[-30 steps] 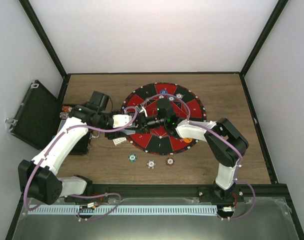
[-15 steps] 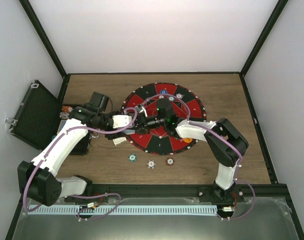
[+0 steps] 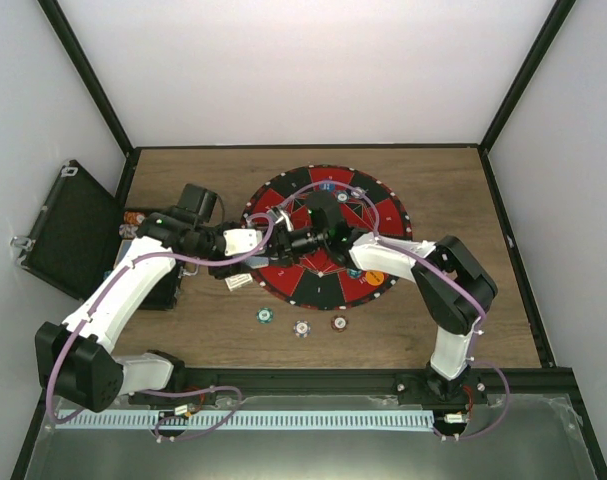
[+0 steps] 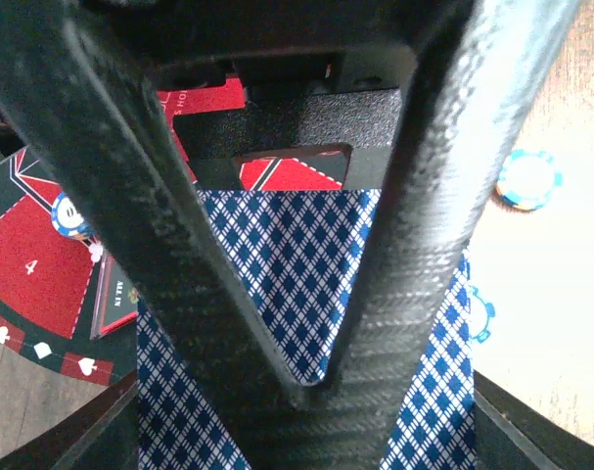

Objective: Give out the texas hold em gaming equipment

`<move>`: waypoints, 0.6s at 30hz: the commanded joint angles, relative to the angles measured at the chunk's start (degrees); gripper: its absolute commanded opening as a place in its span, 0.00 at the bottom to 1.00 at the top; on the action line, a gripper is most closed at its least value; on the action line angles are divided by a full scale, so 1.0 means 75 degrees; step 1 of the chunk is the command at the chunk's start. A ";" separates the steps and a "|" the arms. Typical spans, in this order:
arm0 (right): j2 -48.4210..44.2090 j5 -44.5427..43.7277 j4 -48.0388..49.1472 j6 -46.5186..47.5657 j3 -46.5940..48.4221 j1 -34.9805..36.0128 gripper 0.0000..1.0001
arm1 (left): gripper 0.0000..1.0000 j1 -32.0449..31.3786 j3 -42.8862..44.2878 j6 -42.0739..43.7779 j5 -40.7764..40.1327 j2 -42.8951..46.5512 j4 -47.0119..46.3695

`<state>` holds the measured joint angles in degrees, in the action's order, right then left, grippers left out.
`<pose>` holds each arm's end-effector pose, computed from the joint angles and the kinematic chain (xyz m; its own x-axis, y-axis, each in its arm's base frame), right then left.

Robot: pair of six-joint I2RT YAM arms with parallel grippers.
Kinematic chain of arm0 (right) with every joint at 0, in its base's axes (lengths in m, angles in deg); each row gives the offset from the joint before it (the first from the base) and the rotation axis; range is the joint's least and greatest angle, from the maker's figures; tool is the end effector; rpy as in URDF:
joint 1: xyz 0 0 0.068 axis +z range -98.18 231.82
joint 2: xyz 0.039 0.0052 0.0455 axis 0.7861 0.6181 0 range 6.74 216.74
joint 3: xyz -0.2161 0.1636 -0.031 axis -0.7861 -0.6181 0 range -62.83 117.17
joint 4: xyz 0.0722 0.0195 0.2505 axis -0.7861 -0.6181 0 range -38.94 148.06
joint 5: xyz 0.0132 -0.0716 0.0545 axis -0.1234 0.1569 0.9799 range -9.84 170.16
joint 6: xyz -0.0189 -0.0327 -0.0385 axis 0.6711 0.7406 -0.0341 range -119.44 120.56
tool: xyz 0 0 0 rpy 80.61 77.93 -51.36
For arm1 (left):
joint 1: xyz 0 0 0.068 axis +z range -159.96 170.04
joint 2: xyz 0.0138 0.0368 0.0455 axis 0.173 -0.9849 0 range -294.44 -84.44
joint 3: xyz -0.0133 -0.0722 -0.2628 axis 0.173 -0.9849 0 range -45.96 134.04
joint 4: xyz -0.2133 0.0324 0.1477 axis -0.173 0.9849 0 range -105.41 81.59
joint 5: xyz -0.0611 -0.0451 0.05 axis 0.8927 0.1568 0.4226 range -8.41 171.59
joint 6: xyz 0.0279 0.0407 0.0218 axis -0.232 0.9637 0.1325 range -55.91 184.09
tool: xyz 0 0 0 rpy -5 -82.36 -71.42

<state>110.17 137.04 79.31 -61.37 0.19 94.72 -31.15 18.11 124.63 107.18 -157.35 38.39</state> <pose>0.2691 0.2908 0.2265 -0.9527 -0.2270 -0.2019 -0.2355 0.1319 0.9629 0.2206 -0.1019 0.2932 0.0377 0.8276 -0.5601 0.9723 0.0989 0.2116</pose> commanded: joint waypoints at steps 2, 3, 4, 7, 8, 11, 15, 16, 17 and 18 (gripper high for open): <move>-0.0019 -0.0170 -0.1057 0.0764 0.0547 0.0070 0.60 | 0.04 0.0046 0.0413 -0.0148 0.0537 0.0014 0.0227; -0.0012 -0.0179 -0.1144 0.0842 0.0566 0.0070 0.61 | 0.04 0.0055 0.0456 -0.0170 0.0572 0.0014 0.0267; -0.0016 -0.0180 -0.1243 0.0925 0.0572 0.0060 0.61 | 0.04 0.0069 0.0496 -0.0175 0.0592 0.0014 0.0316; -0.0096 -0.0166 -0.1313 0.1049 0.0432 0.0019 0.60 | 0.04 0.0140 0.0597 -0.0162 0.0673 -0.0014 0.0462; -0.0137 -0.0158 -0.1301 0.1072 0.0377 0.0012 0.61 | 0.04 0.0158 0.0618 -0.0148 0.0704 -0.0033 0.0503; -0.0225 -0.0167 -0.1448 0.1224 0.0291 -0.0038 0.60 | 0.04 0.0217 0.0675 -0.0138 0.0773 -0.0099 0.0608; -0.0353 -0.0178 -0.1586 0.1312 0.0153 -0.0210 0.60 | 0.04 0.0257 0.0663 -0.0163 0.0873 -0.0059 0.0631; -0.0403 -0.0177 -0.1597 0.1328 0.0125 -0.0265 0.60 | 0.04 0.0269 0.0641 -0.0180 0.0880 -0.0035 0.0631; -0.0435 -0.0178 -0.1639 0.1359 0.0117 -0.0312 0.60 | 0.04 0.0279 0.0618 -0.0184 0.0887 -0.0008 0.0624; -0.0465 -0.0184 -0.1706 0.1408 0.0125 -0.0351 0.60 | 0.04 0.0292 0.0597 -0.0174 0.0884 0.0026 0.0622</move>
<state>109.08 136.02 69.78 -53.02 1.72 93.60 -29.69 21.11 123.21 110.70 -158.22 43.09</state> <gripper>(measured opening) 0.600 0.661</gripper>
